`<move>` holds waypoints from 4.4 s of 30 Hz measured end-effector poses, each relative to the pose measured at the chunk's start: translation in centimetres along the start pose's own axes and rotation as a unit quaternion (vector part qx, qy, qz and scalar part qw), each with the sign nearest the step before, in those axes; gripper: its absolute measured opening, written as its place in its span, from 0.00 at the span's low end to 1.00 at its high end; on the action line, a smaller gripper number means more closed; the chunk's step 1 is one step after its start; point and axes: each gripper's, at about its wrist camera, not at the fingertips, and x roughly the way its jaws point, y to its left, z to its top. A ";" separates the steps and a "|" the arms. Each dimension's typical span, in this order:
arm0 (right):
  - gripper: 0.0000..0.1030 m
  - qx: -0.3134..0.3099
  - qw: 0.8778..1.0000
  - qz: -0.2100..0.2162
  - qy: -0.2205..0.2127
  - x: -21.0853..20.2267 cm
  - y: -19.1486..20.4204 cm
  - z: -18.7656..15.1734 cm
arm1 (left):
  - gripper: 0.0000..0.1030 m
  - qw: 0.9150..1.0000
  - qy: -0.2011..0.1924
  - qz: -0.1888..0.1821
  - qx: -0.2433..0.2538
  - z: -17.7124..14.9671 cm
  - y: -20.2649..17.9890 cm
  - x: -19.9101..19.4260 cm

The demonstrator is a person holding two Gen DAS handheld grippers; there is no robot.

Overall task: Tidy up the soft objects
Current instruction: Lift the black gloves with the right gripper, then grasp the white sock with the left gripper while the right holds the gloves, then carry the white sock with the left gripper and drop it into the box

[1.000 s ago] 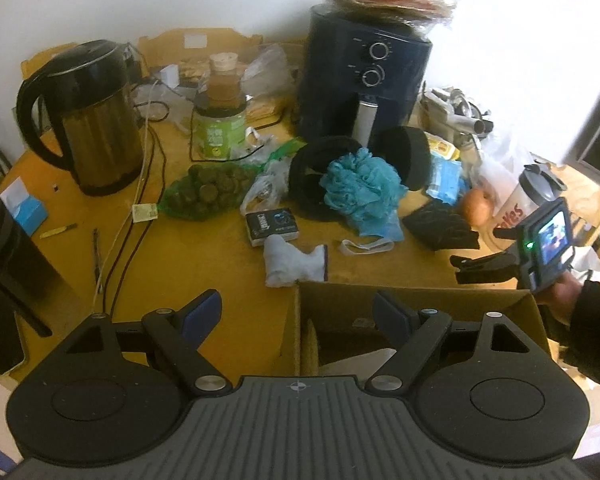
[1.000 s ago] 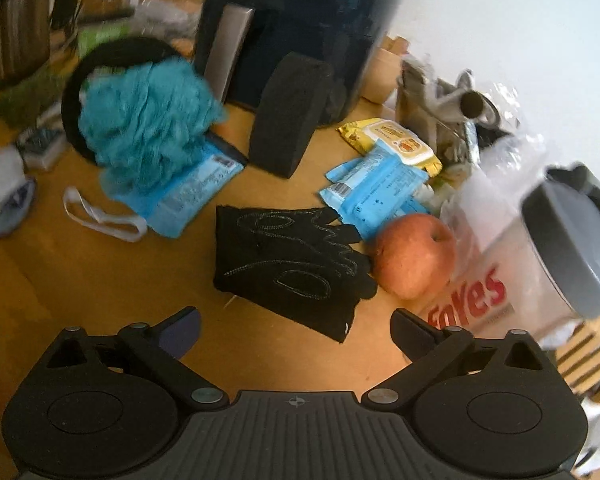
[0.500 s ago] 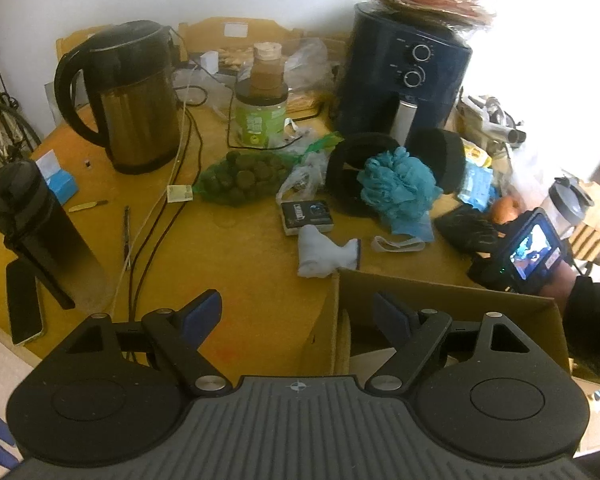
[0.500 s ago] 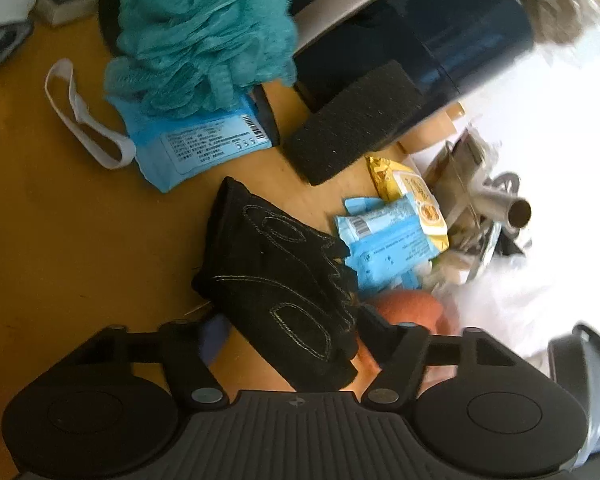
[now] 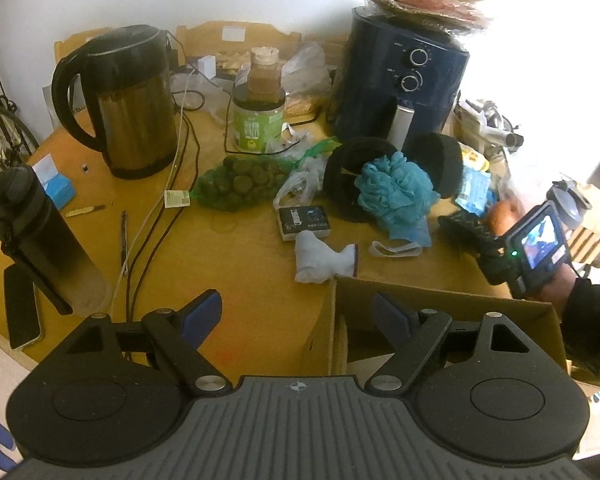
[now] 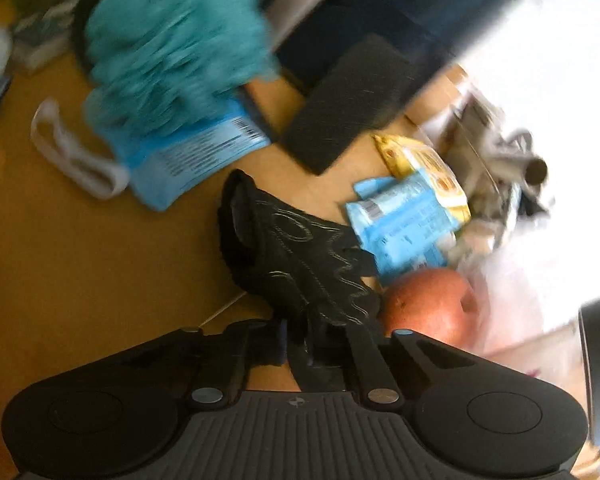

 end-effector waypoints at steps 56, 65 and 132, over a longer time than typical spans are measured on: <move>0.08 0.409 0.897 0.146 -0.081 -20.2 -11.0 -7.5 | 0.79 0.990 0.116 -0.082 0.028 7.3 1.7 16.5; 0.08 0.434 0.887 0.139 -0.077 -21.3 -10.7 -8.6 | 0.62 0.980 0.171 -0.104 -0.006 6.8 2.1 22.7; 0.08 0.455 0.861 0.171 -0.148 -32.1 -8.8 -7.9 | 0.37 0.940 0.117 -0.317 0.047 0.4 -5.3 4.4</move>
